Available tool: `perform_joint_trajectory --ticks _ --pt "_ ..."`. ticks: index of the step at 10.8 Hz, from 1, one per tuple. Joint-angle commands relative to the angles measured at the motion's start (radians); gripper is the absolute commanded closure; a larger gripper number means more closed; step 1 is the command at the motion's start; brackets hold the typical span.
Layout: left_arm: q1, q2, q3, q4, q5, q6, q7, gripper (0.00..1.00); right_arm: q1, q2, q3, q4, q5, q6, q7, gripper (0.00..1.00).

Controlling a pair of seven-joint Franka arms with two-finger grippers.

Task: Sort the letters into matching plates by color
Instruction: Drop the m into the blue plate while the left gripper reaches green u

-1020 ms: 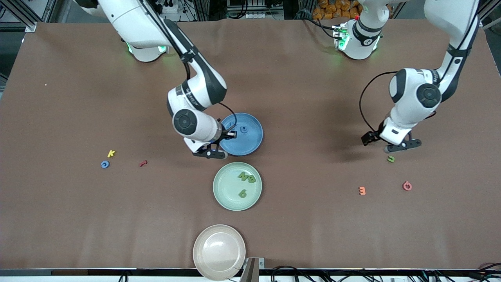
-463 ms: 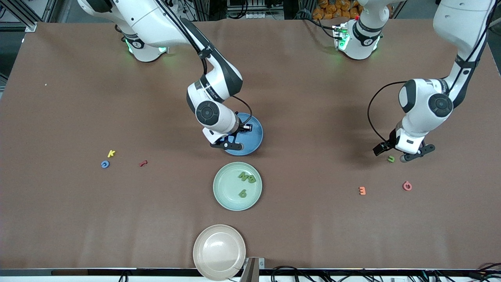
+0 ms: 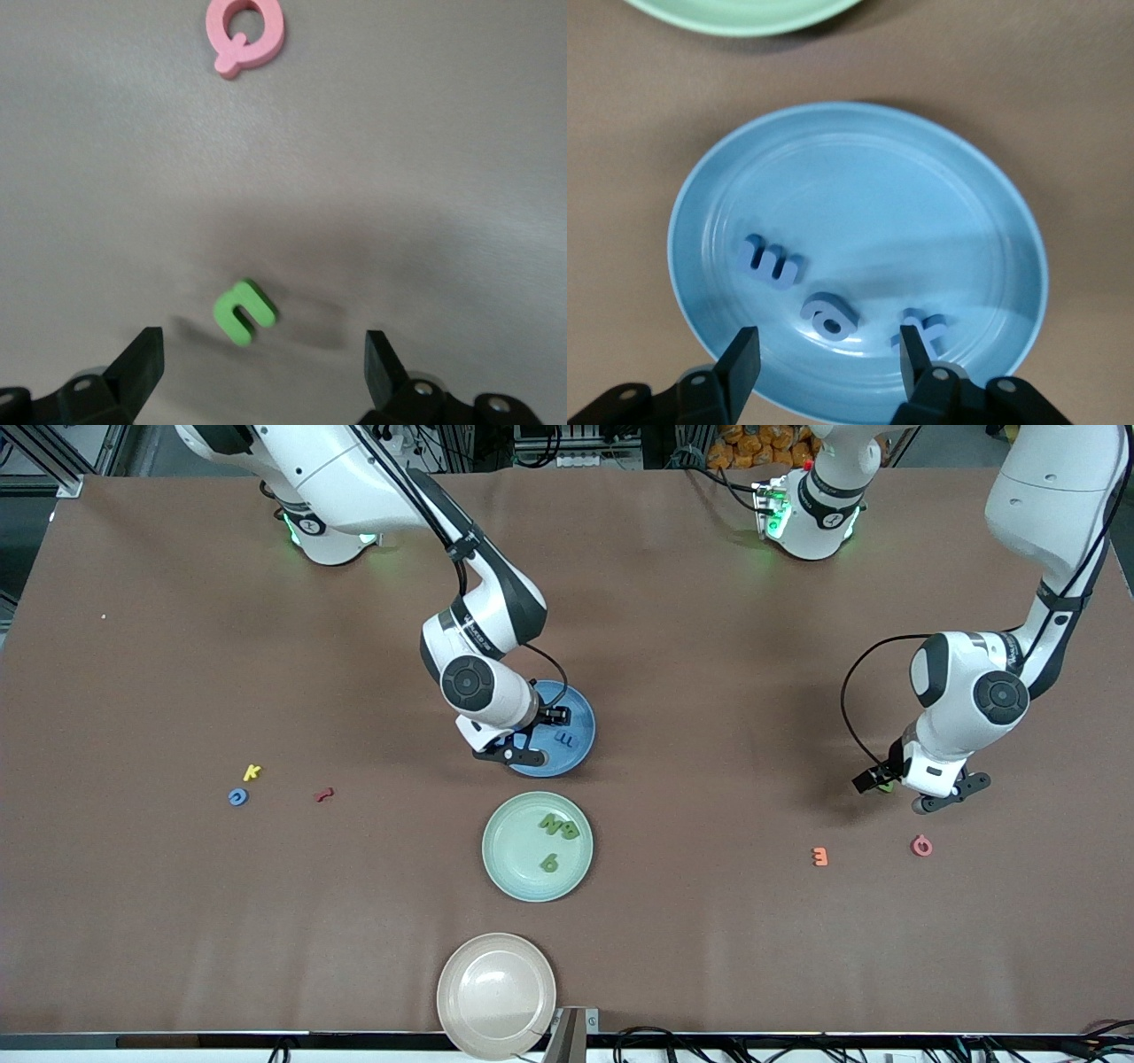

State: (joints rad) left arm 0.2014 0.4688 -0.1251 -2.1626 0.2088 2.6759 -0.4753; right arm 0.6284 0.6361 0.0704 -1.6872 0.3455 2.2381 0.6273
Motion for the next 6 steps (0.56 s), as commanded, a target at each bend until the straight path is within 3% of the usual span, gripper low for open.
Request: perform_joint_trajectory --ticks 1,3,6 --pt "0.010 0.045 0.004 0.059 0.232 -0.022 0.054 0.00 -0.111 -0.103 0.009 -0.058 -0.046 -0.076 -0.096 0.28" --pt "0.024 0.076 0.001 0.087 0.241 -0.037 0.257 0.00 -0.220 -0.125 -0.007 -0.061 -0.063 -0.167 -0.289 0.28" --pt "0.065 0.077 -0.017 0.093 0.230 -0.071 0.449 0.00 -0.292 -0.122 -0.055 -0.077 -0.280 -0.178 -0.346 0.28"
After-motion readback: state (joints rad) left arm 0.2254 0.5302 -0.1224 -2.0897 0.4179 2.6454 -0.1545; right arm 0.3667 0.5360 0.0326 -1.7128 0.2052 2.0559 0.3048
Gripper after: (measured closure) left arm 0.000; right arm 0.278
